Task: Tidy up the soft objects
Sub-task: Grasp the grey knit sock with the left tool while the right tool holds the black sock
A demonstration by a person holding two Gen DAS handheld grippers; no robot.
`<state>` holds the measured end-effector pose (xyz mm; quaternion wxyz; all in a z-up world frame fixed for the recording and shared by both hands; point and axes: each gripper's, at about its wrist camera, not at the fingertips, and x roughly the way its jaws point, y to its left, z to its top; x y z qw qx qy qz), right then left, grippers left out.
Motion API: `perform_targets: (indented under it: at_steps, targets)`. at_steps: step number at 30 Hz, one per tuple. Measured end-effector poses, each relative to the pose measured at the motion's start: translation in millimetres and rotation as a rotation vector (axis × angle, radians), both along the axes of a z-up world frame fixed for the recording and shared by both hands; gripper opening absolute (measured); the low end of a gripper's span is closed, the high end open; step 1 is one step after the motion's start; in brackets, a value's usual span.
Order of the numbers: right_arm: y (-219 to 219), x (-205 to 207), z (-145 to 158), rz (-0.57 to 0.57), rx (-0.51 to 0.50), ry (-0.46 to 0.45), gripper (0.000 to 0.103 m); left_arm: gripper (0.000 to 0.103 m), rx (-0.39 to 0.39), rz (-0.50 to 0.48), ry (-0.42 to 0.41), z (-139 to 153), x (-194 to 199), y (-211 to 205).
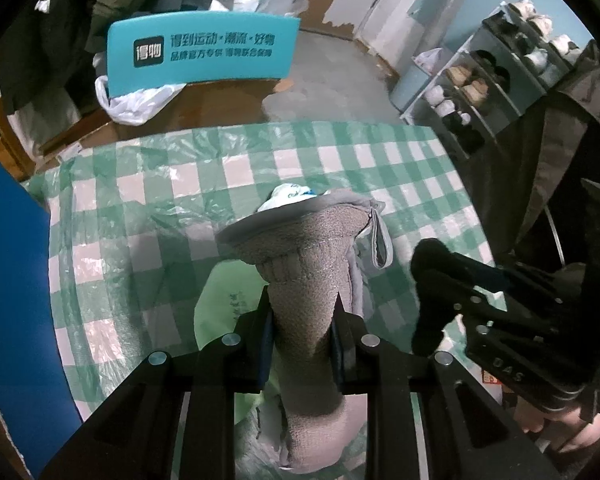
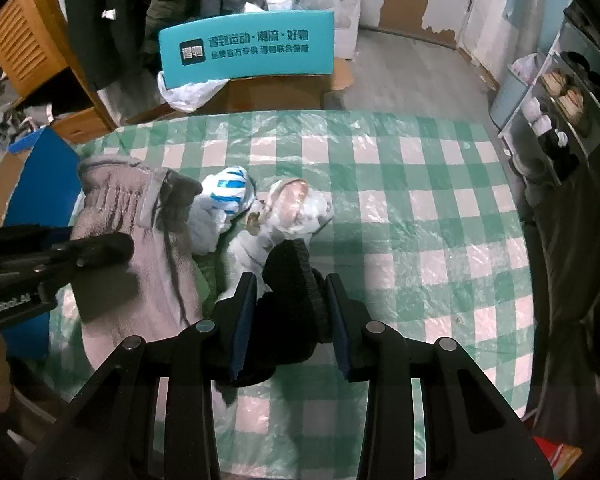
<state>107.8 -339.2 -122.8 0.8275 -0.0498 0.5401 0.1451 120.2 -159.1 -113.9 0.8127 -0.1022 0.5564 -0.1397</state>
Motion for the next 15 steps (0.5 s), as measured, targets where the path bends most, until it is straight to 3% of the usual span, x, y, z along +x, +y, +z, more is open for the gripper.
perform_targets:
  at_steps: [9,15]
  targets:
    - [3,-6,10,0.008,0.003,-0.021,0.034,0.023,-0.045,0.004,-0.040,20,-10,13]
    - [8,-12,21,0.021,0.010,-0.043,0.034,0.023,-0.033,0.006,-0.078,38,-21,21]
